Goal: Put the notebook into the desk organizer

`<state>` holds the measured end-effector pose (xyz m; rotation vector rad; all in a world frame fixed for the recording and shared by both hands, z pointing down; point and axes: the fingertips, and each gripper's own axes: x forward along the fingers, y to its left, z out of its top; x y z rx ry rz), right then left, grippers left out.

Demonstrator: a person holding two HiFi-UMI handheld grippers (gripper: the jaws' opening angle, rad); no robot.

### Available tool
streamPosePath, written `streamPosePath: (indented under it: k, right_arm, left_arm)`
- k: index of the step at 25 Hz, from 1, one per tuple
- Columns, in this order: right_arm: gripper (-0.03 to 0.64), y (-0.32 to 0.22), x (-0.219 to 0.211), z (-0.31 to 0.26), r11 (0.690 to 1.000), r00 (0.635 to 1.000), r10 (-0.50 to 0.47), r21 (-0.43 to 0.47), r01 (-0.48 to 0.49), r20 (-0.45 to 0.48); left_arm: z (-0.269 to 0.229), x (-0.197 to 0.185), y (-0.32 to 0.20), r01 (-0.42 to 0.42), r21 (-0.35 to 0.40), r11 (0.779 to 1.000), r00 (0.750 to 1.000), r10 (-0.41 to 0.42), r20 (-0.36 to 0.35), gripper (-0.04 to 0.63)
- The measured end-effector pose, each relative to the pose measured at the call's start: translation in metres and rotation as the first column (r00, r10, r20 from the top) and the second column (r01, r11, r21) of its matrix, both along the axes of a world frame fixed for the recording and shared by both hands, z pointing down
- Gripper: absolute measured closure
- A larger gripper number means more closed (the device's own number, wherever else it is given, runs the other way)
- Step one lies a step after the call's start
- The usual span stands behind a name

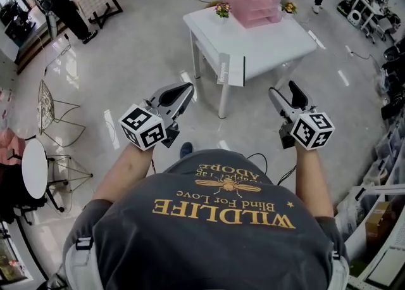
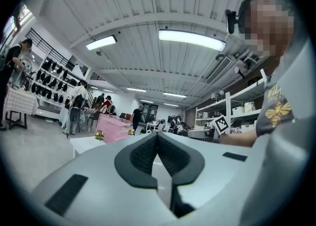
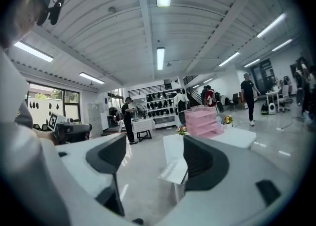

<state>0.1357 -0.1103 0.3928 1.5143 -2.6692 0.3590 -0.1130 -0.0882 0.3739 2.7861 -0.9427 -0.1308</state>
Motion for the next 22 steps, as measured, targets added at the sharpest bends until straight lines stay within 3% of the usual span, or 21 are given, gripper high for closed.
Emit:
streamPosePath:
  k: [6,13,22]
  right_arm:
    - [0.272,-0.087,-0.049,-0.006,0.995,0.995,0.099,-0.019,-0.100,-0.007]
    - [0.272,-0.157,-0.079,-0.004,0.983,0.984,0.178,-0.046,-0.180,-0.028]
    - [0.272,-0.194,-0.059,0.028,0.964,0.973,0.230,-0.133,-0.231,-0.021]
  left_arm:
    - [-0.009,-0.046,-0.110,-0.119,0.022,0.993,0.993,0.119,0.013,0.598]
    - [-0.009,-0.072,-0.193,-0.215,0.016,0.976,0.976,0.215,0.020,0.598]
    - [0.012,-0.050,-0.243,-0.275,-0.034,0.961,0.961,0.276,0.024,0.598]
